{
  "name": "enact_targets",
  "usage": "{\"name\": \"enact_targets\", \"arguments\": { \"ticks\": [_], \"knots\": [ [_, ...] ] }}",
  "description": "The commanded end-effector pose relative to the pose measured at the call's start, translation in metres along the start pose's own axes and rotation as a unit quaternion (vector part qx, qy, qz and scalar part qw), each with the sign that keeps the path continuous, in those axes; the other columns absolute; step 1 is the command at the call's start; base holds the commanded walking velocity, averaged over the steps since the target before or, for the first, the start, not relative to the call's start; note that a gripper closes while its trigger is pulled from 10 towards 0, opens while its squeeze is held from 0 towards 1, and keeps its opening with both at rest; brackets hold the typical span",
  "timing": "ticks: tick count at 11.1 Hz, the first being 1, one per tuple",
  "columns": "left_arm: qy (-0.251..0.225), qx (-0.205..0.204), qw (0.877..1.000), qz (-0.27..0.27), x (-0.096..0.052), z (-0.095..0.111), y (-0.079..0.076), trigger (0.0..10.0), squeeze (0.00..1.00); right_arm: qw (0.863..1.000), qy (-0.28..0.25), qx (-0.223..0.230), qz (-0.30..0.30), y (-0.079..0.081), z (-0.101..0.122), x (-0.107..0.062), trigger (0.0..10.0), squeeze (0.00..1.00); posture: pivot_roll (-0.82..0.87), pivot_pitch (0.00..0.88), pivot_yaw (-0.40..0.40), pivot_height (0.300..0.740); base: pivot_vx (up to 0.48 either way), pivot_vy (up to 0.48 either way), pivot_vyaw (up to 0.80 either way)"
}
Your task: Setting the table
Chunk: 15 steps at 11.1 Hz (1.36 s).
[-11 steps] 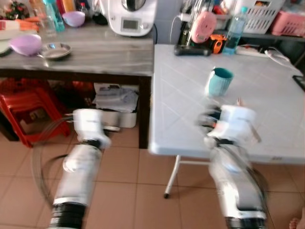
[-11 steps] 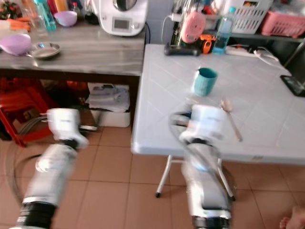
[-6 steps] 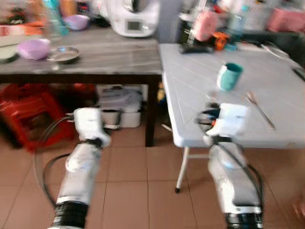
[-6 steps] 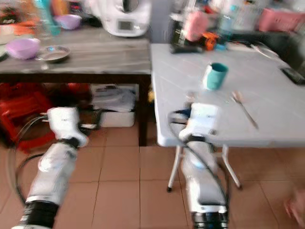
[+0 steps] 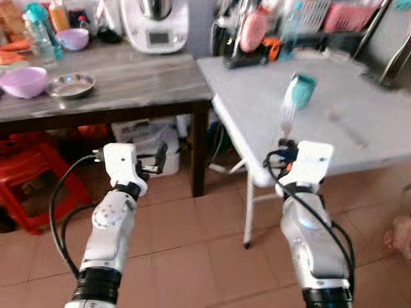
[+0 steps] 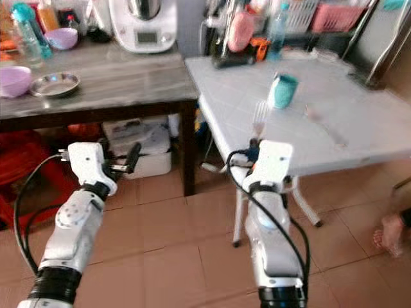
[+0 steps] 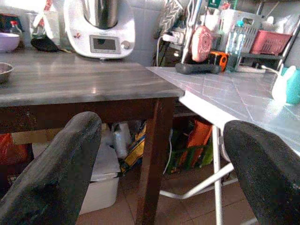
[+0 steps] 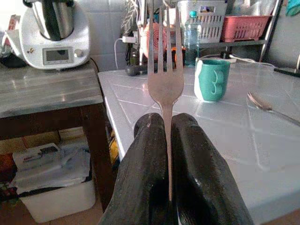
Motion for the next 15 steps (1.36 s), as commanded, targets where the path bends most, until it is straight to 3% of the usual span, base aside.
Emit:
{"name": "enact_targets", "arguments": {
  "ticks": [1, 7, 12, 15],
  "knots": [
    [-0.003, 0.008, 1.000, -0.008, 0.0021, 0.0019, -0.0040, 10.0, 0.00, 1.000, -0.008, -0.002, -0.009, -0.0044, 0.0035, 0.0008, 10.0, 0.00, 0.08, 0.026, -0.007, 0.740, 0.000, 0.450, 0.00],
    [-0.002, 0.015, 1.000, -0.007, 0.0044, 0.0022, -0.0040, 10.0, 0.00, 1.000, -0.011, 0.000, -0.005, -0.0024, 0.0019, 0.0003, 10.0, 0.00, 0.08, 0.026, -0.006, 0.740, 0.000, 0.448, 0.31],
    [-0.014, 0.007, 1.000, -0.014, 0.0009, 0.0046, -0.0046, 10.0, 0.00, 1.000, -0.021, 0.006, 0.016, 0.0024, 0.0051, 0.0003, 10.0, 0.00, 0.08, 0.025, -0.010, 0.740, 0.000, 0.000, 0.09],
    [-0.016, 0.003, 1.000, -0.017, 0.0023, 0.0061, -0.0046, 10.0, 0.00, 0.999, -0.023, 0.014, 0.025, 0.0046, 0.0066, -0.0002, 10.0, 0.00, 0.07, 0.026, -0.011, 0.740, 0.304, 0.000, 0.49]
  ]
}}
Point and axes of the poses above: a point about 5 cm out from each wrist's last joint towards the gripper, its own x axis pointing out of the wrist towards the gripper, its own z axis along the axis of the wrist's last joint, y = z × x, the point moved 1 cm from there along x, pointing out of the wrist towards the gripper, and after that the axes turned 15 degrees about x, right-handed, at the moved point
